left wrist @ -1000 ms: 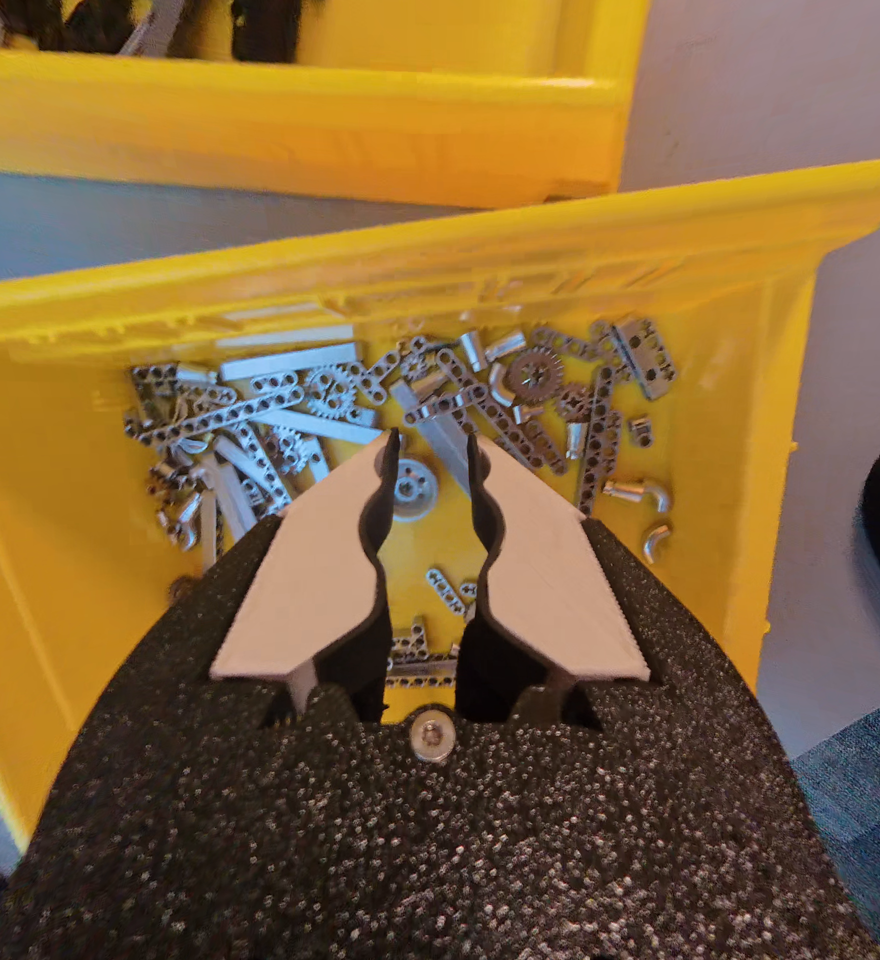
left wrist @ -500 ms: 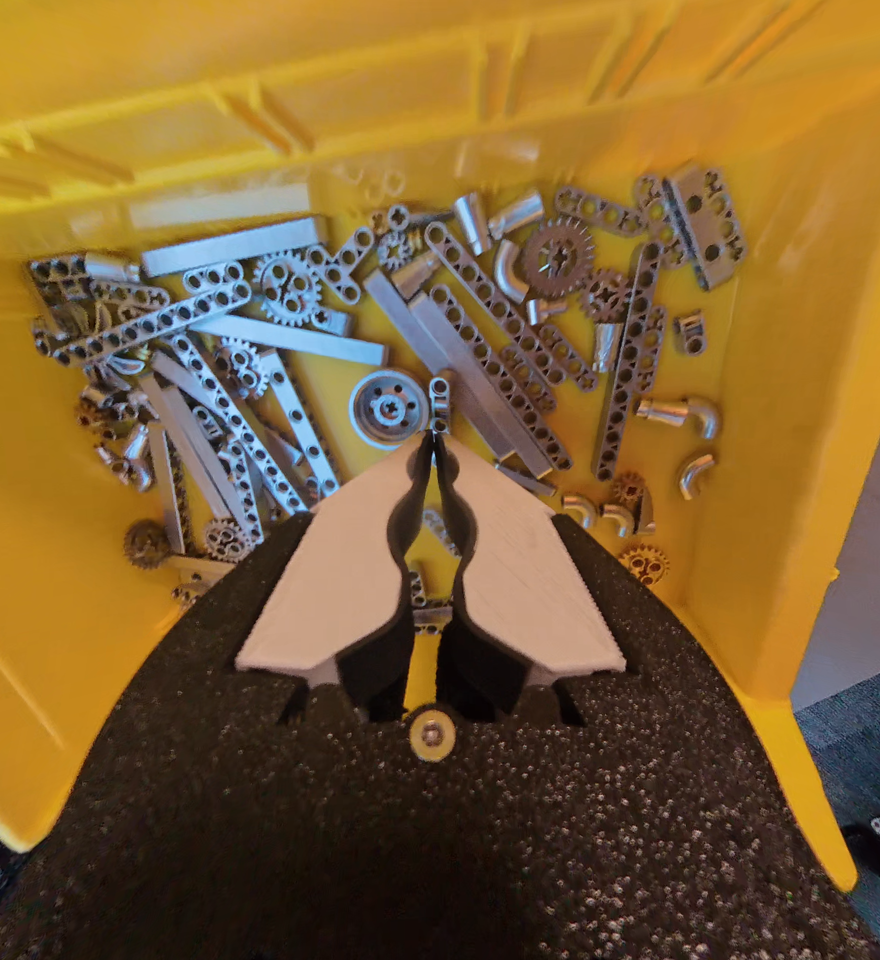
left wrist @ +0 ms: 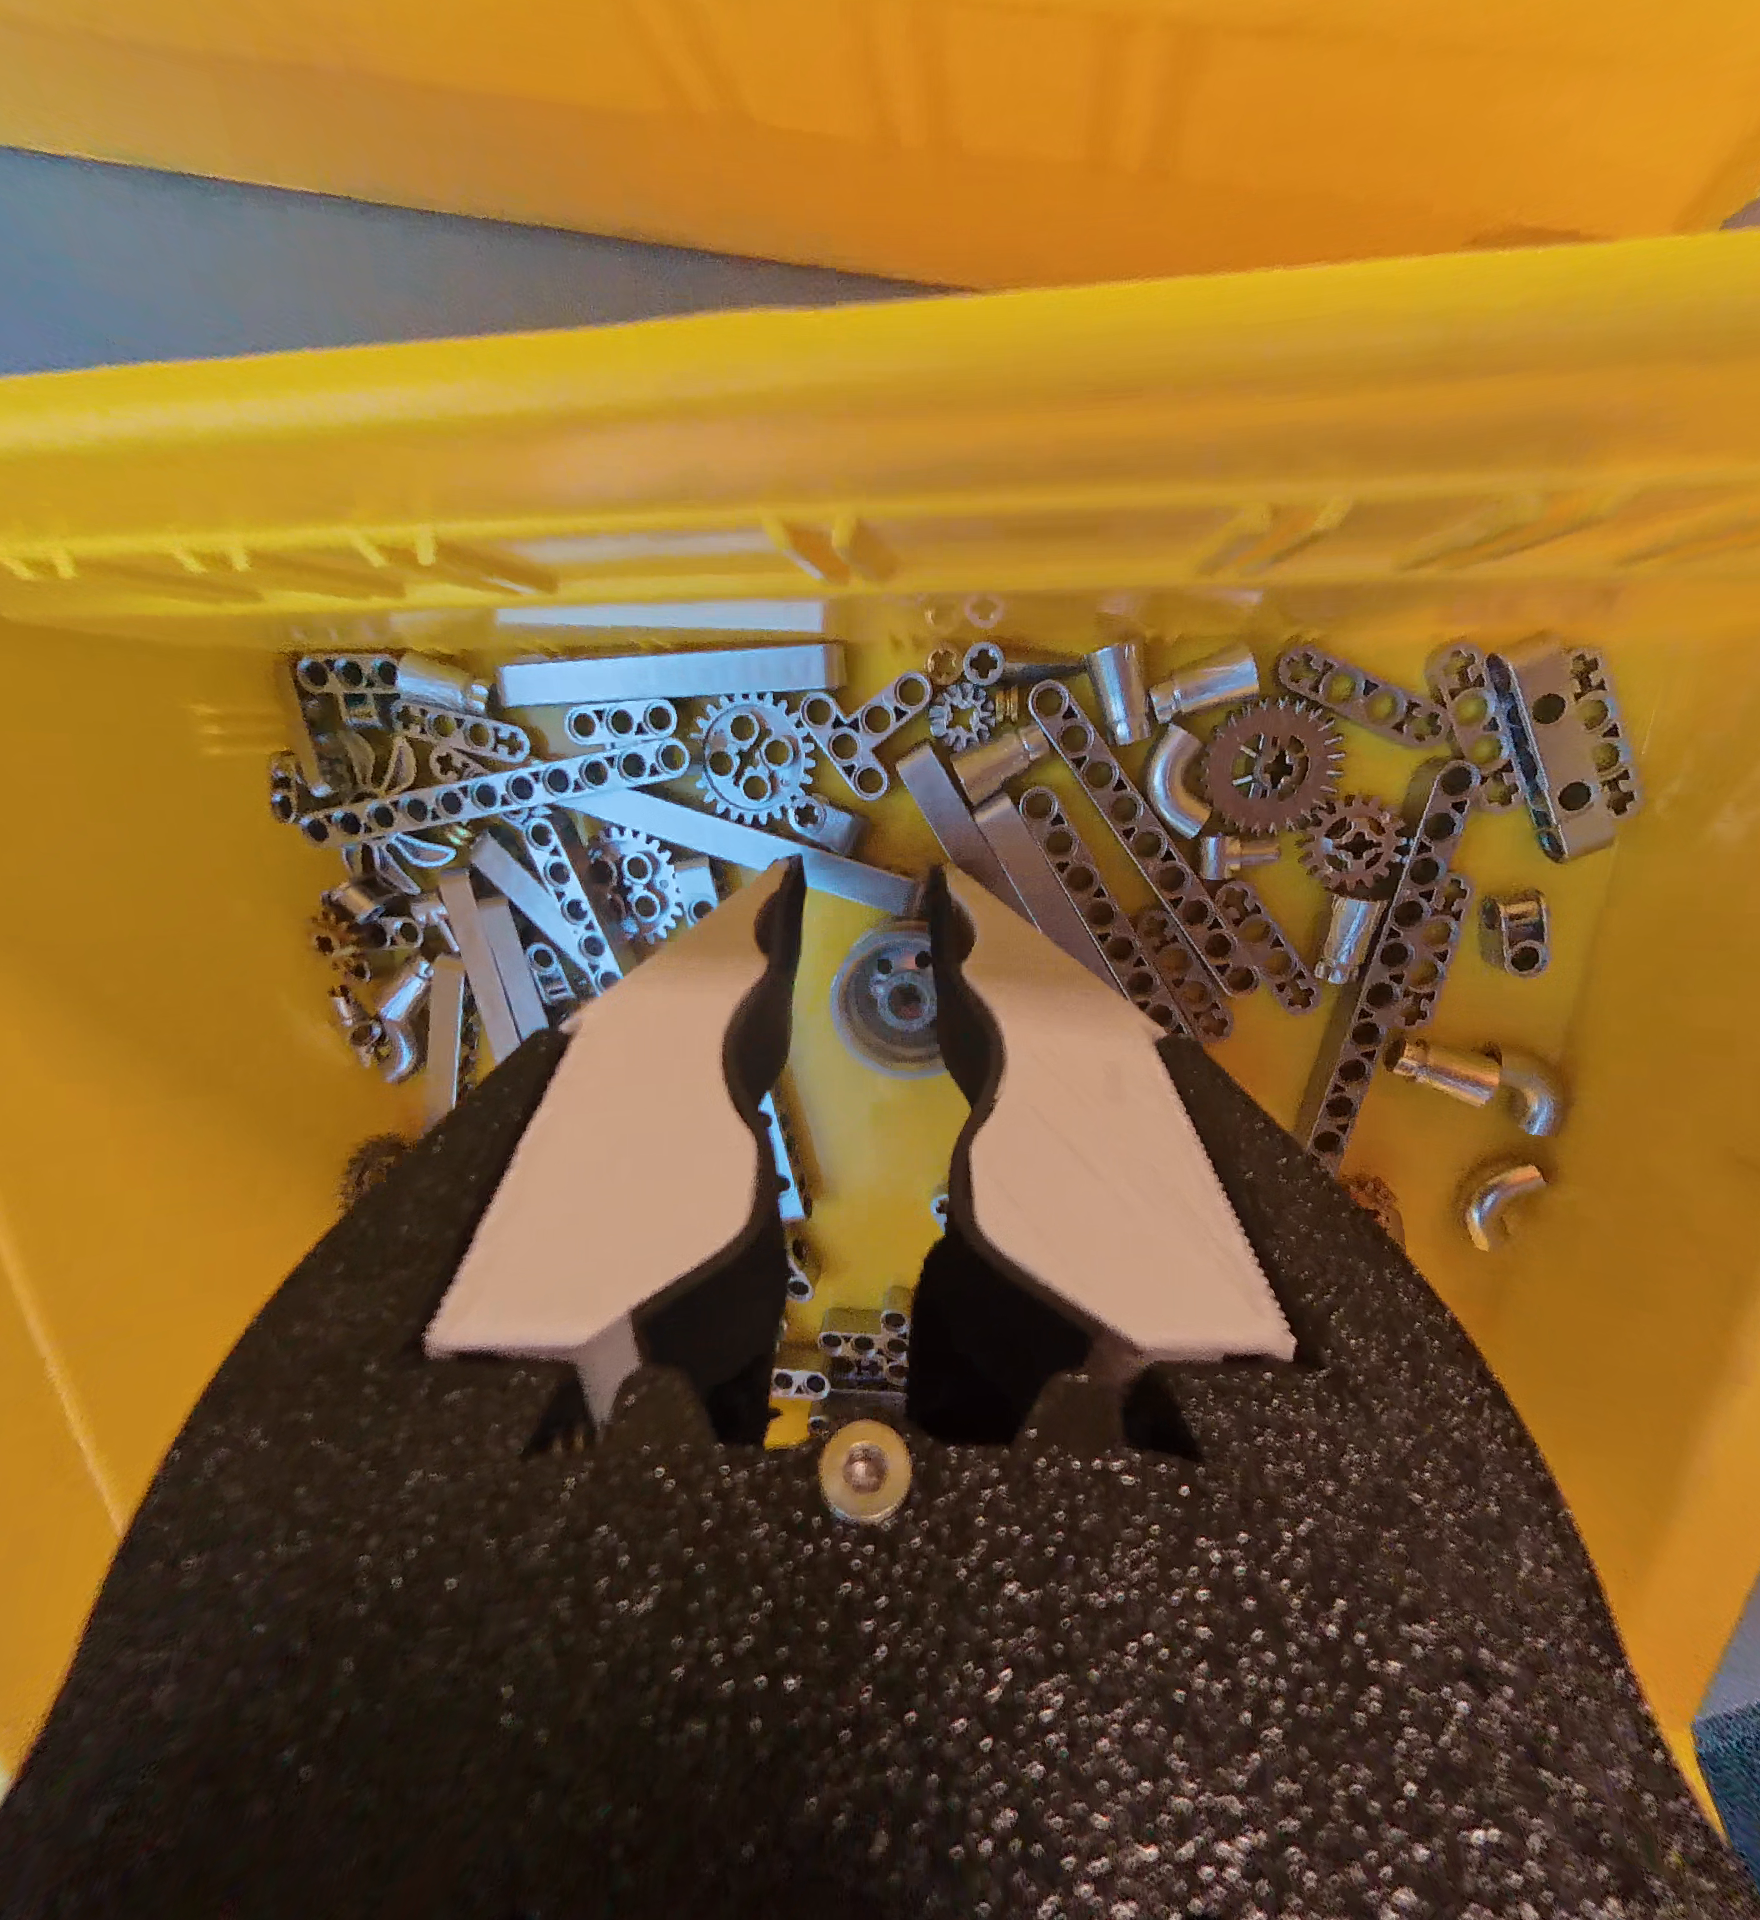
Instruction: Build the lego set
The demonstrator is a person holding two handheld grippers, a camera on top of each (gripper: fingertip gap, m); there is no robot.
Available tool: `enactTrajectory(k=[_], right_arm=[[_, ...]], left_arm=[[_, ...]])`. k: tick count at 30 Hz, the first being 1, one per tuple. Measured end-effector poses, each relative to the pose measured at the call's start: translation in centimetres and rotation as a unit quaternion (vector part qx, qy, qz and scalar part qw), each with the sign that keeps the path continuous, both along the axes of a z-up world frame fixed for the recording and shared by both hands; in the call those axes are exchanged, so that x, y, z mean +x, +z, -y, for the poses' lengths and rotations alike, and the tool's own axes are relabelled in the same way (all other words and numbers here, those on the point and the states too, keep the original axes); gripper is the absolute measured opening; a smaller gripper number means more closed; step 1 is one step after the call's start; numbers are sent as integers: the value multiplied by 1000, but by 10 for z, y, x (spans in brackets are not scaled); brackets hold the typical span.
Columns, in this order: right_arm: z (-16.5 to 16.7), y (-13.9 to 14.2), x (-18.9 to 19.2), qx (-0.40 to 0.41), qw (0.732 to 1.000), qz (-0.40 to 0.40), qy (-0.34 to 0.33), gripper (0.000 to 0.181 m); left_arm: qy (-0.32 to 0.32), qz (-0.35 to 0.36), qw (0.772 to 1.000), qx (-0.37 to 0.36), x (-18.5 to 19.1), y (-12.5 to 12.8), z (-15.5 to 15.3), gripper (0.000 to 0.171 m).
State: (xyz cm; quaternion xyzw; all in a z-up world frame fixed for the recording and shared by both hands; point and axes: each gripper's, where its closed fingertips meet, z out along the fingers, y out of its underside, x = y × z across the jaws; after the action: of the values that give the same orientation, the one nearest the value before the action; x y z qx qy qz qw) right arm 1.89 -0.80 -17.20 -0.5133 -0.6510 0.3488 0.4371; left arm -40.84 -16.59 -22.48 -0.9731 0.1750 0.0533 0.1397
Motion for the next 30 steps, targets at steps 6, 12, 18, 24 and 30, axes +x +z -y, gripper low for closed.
enactTrajectory(k=[6, 12, 18, 24, 30], right_arm=[[-1, 2, 1, -5, 1000, -5, -2, 57], [-1, 0, 1, -6, 1000, -1, 0, 57], [0, -1, 0, -3, 1000, 3, 1, 57], [0, -1, 0, 0, 1000, 3, -1, 57], [-1, -1, 0, -4, 1000, 3, 0, 57]], left_arm=[[5, -1, 1000, -25, -16, -5, 6, 0], [38, -18, 998, -35, -38, 3, 30, 0], [58, -30, 998, -1, -46, 19, 31, 3], [46, 32, 998, 7, -15, 26, 31, 12], [-3, 92, 995, -35, 48, 15, 56, 32]])
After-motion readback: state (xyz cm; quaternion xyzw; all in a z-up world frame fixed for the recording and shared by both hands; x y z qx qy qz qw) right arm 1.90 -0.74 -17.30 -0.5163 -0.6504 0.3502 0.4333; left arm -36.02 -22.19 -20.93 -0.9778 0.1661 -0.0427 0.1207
